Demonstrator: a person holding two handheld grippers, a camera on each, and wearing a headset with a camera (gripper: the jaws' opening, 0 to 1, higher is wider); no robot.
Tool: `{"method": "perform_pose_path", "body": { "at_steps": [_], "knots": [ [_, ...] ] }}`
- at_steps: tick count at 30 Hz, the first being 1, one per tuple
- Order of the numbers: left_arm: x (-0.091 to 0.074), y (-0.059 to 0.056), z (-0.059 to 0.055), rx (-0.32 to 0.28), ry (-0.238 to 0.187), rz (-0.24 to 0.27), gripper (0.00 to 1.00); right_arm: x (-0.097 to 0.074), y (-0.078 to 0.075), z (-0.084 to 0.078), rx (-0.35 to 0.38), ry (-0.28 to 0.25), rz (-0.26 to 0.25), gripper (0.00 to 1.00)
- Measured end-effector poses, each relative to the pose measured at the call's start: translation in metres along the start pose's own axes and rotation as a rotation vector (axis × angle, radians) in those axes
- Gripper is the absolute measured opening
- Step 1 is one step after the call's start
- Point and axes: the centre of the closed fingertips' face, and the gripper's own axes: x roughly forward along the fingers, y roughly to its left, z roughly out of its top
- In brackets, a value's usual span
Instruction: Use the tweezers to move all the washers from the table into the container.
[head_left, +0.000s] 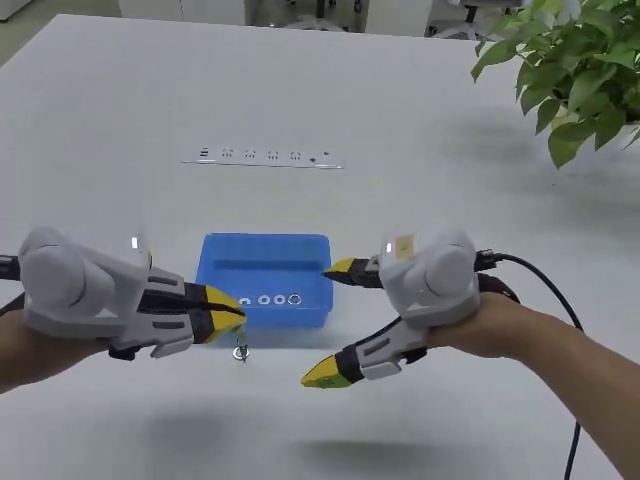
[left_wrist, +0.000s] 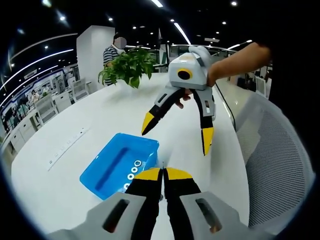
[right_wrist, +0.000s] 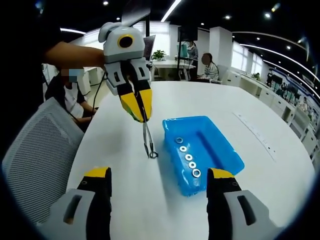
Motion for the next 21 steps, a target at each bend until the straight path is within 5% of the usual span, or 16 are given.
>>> {"method": "perform_pose_path", "body": {
  "at_steps": [21],
  "knots": [
    [-0.003,0.002,-0.004,-0.002,0.017,-0.018,0.06,0.039,0.013,0.02,-0.107,-0.003,0.111,0.41]
  ]
}}
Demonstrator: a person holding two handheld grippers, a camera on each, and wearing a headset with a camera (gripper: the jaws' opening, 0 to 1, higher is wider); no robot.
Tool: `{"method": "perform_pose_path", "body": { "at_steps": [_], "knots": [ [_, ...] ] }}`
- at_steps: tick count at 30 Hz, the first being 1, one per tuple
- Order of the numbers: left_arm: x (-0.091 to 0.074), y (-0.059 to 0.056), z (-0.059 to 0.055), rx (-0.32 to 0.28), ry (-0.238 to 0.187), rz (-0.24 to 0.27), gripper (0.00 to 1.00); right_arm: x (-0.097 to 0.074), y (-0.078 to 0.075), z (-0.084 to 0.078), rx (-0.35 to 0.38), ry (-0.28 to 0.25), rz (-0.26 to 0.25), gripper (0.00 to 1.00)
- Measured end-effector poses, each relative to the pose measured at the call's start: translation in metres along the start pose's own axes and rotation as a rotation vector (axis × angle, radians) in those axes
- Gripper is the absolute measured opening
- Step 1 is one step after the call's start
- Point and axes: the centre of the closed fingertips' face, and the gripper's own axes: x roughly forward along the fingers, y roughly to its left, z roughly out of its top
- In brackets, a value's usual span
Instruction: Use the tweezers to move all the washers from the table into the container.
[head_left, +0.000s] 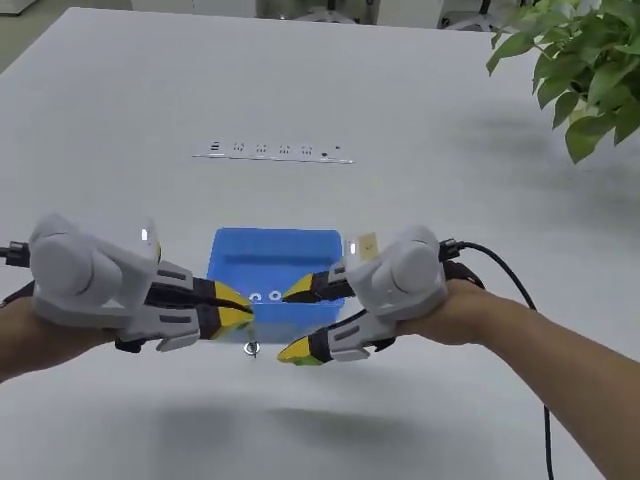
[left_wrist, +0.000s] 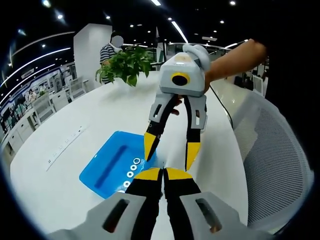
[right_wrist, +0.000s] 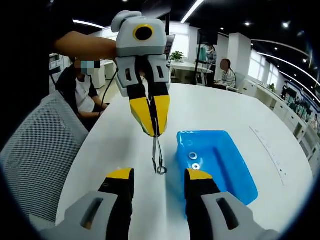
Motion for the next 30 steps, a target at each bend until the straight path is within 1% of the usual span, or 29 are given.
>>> {"method": "perform_pose_path", "body": {
  "at_steps": [8,18,21,24,28,30],
  "knots": [
    [-0.002,0.0,-0.002,-0.006,0.003,0.001,0.06,0.014,0.002,0.003,-0.036,0.007,0.031,0.3],
    [-0.002,-0.002,-0.004,-0.002,0.01,-0.006,0.06,0.031,0.003,0.009,-0.083,0.019,0.063,0.23],
    [-0.001,-0.002,-0.003,-0.002,0.011,-0.006,0.06,0.034,0.003,0.011,-0.093,0.021,0.069,0.2],
    [-0.001,-0.002,-0.003,-0.001,0.011,-0.008,0.06,0.035,0.003,0.012,-0.096,0.022,0.072,0.14],
    [0.0,-0.001,-0.003,-0.001,0.013,-0.007,0.06,0.037,0.006,0.011,-0.105,0.033,0.085,0.1],
    [0.0,-0.001,-0.003,-0.002,0.014,-0.008,0.06,0.037,0.006,0.01,-0.104,0.036,0.084,0.1]
  ]
}}
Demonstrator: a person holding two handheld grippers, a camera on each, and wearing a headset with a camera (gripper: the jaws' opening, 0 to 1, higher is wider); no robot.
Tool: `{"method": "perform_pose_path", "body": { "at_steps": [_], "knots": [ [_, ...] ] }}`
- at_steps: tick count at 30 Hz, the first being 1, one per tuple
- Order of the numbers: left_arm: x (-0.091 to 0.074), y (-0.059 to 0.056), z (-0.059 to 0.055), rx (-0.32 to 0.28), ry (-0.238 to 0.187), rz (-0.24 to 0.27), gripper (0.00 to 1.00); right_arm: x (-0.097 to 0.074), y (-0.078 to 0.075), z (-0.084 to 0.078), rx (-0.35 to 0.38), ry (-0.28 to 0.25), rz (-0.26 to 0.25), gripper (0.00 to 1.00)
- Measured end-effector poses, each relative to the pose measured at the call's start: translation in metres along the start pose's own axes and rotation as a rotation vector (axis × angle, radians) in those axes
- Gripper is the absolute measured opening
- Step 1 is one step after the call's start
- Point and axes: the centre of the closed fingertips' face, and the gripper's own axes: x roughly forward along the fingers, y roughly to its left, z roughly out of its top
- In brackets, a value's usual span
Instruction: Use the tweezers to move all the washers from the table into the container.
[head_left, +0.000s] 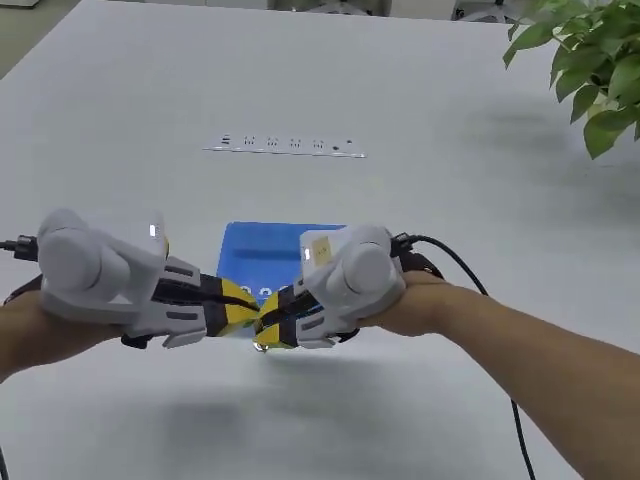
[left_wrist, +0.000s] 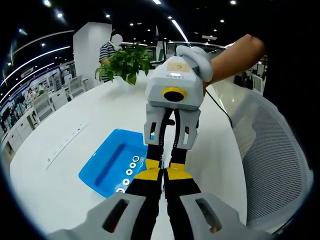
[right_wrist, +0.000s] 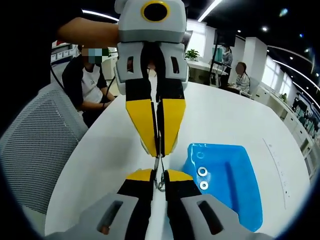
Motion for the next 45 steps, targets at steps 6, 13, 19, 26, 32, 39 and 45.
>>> {"method": "perform_pose_path", "body": {
  "at_steps": [6,13,19,26,32,39,45],
  "knots": [
    [0.001,-0.001,0.001,0.005,0.005,-0.002,0.06,0.0,0.001,-0.001,-0.01,0.009,0.006,0.09],
    [0.001,0.0,0.0,0.01,0.014,-0.001,0.06,0.0,0.001,-0.002,-0.027,0.02,0.004,0.07],
    [0.001,-0.001,0.0,0.008,0.017,-0.001,0.06,0.0,0.001,-0.002,-0.014,0.021,0.003,0.07],
    [0.001,-0.001,0.0,0.0,0.024,0.006,0.06,0.0,0.002,-0.002,0.006,0.019,0.007,0.06],
    [-0.002,-0.001,0.001,-0.021,0.018,0.012,0.09,0.0,0.004,0.0,0.017,0.016,0.01,0.07],
    [-0.011,0.002,0.003,-0.067,-0.019,0.036,0.22,-0.003,0.004,0.005,0.015,0.009,0.006,0.07],
    [-0.017,0.001,0.001,-0.103,-0.044,0.053,0.37,-0.008,0.003,0.012,0.011,0.003,0.003,0.07]
  ]
}}
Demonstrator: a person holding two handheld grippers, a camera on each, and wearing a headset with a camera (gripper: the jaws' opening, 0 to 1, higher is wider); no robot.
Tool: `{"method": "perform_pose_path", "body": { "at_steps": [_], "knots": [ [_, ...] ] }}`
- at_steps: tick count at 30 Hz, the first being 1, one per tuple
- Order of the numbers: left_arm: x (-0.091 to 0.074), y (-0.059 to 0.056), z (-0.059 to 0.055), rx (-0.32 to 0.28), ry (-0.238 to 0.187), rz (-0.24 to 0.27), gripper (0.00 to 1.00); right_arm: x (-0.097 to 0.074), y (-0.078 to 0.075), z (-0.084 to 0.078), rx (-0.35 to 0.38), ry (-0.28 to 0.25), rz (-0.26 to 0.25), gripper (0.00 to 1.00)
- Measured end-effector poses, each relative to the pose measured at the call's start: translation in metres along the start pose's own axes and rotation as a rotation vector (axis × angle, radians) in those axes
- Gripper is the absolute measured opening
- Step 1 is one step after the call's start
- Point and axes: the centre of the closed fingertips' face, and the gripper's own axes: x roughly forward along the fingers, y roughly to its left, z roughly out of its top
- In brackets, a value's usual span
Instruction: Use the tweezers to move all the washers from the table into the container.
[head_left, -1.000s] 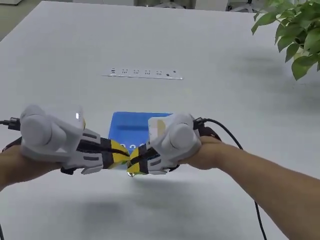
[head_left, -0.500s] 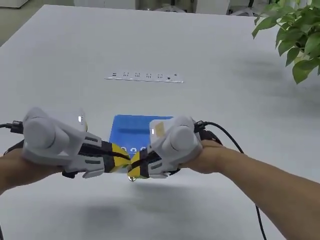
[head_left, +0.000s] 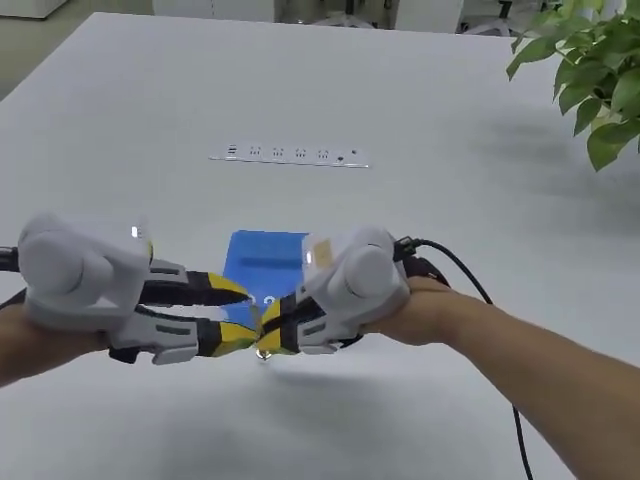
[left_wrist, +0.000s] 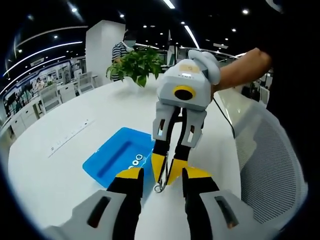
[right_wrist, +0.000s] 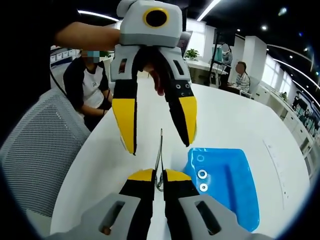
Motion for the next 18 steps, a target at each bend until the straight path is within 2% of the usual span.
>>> {"method": "perform_pose_path", "body": {
  "at_steps": [9,18],
  "knots": [
    [-0.006,-0.003,-0.007,-0.039,-0.019,0.026,0.62,-0.009,-0.002,0.009,-0.015,-0.002,0.01,0.07],
    [-0.012,-0.005,-0.005,-0.068,-0.052,0.051,0.76,-0.023,-0.012,0.021,-0.016,-0.021,0.009,0.07]
  ]
}}
